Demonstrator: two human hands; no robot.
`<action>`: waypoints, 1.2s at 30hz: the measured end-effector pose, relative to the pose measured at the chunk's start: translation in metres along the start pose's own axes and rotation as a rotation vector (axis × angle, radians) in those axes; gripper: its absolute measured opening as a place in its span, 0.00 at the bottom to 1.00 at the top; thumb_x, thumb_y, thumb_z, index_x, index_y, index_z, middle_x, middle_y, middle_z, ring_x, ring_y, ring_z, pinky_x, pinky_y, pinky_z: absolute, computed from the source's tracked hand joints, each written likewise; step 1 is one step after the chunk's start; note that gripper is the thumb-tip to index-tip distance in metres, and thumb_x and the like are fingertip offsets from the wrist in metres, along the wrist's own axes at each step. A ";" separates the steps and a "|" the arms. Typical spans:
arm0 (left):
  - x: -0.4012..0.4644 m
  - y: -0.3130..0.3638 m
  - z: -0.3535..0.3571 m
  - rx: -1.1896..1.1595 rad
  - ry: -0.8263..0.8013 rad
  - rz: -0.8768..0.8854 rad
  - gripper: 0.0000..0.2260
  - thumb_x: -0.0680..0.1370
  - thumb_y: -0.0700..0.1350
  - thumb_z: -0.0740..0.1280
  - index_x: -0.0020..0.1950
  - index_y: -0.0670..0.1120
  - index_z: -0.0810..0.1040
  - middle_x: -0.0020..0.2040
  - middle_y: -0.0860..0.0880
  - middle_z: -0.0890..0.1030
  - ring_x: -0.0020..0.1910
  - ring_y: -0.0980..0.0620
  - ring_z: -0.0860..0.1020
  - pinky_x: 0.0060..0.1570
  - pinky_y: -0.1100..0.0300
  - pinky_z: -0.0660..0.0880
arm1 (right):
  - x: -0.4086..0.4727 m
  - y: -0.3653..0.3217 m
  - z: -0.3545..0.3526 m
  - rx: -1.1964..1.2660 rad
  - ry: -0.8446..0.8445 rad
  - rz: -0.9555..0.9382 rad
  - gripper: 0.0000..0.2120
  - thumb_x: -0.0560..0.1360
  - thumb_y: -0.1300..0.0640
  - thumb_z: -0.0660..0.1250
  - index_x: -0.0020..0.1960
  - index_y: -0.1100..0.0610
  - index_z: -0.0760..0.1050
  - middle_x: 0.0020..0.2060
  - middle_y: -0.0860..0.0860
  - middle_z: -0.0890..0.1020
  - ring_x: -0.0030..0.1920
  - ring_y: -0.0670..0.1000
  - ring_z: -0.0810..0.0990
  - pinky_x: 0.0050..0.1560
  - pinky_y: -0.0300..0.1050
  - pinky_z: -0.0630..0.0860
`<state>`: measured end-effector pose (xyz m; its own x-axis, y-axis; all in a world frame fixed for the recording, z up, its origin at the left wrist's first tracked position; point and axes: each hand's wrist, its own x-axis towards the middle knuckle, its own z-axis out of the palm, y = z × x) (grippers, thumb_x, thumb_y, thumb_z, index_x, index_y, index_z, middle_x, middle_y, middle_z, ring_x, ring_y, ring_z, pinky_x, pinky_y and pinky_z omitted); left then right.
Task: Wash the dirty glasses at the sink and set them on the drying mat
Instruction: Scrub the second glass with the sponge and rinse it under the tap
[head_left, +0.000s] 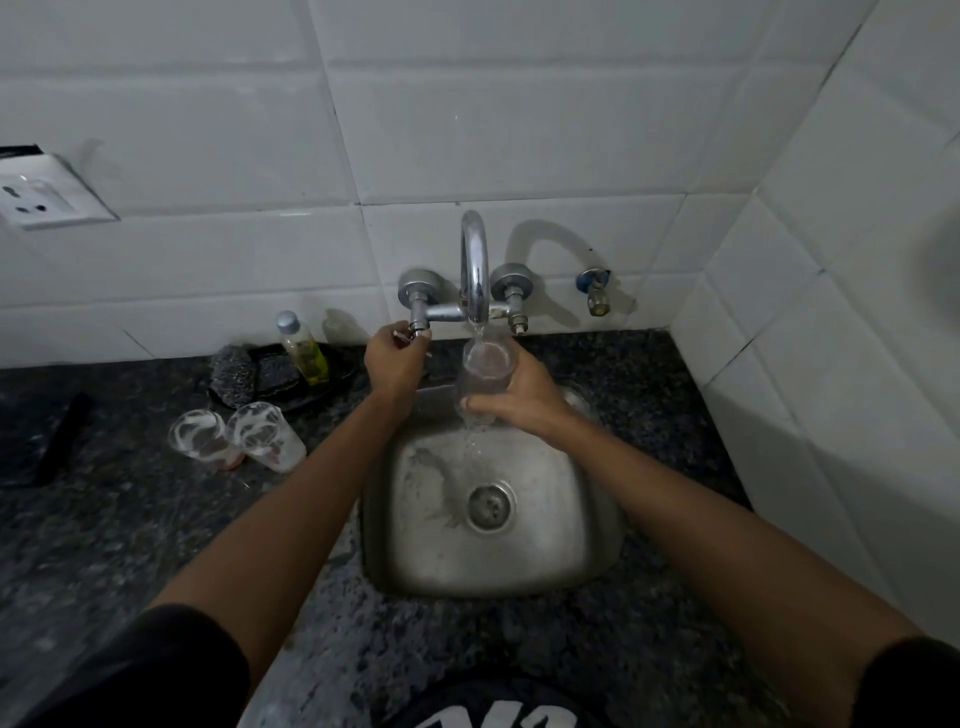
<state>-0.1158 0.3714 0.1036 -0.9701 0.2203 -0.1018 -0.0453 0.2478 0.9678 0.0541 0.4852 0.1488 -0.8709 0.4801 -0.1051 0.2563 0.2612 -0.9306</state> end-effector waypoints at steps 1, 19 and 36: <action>0.001 0.000 0.001 0.043 0.015 0.018 0.07 0.80 0.41 0.74 0.56 0.41 0.85 0.44 0.45 0.85 0.40 0.50 0.82 0.35 0.65 0.77 | 0.000 0.001 -0.001 -0.017 0.000 0.006 0.32 0.63 0.61 0.85 0.64 0.52 0.78 0.54 0.46 0.85 0.55 0.43 0.84 0.54 0.36 0.78; -0.015 0.009 0.005 0.632 -0.042 0.346 0.08 0.84 0.39 0.63 0.61 0.37 0.74 0.51 0.35 0.83 0.48 0.35 0.81 0.42 0.50 0.72 | -0.007 0.008 0.003 -0.167 0.052 -0.090 0.33 0.62 0.48 0.86 0.63 0.50 0.77 0.53 0.43 0.85 0.53 0.41 0.84 0.58 0.47 0.82; -0.056 0.007 -0.021 0.588 -0.080 0.421 0.19 0.80 0.46 0.68 0.69 0.42 0.69 0.53 0.40 0.84 0.49 0.34 0.83 0.45 0.46 0.78 | -0.011 -0.002 0.001 -0.234 0.098 -0.150 0.36 0.61 0.46 0.87 0.64 0.54 0.79 0.53 0.46 0.86 0.53 0.43 0.85 0.59 0.45 0.82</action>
<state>-0.0670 0.3407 0.1207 -0.8557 0.4713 0.2138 0.4856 0.5882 0.6467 0.0625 0.4788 0.1513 -0.8647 0.4971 0.0721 0.2276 0.5157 -0.8260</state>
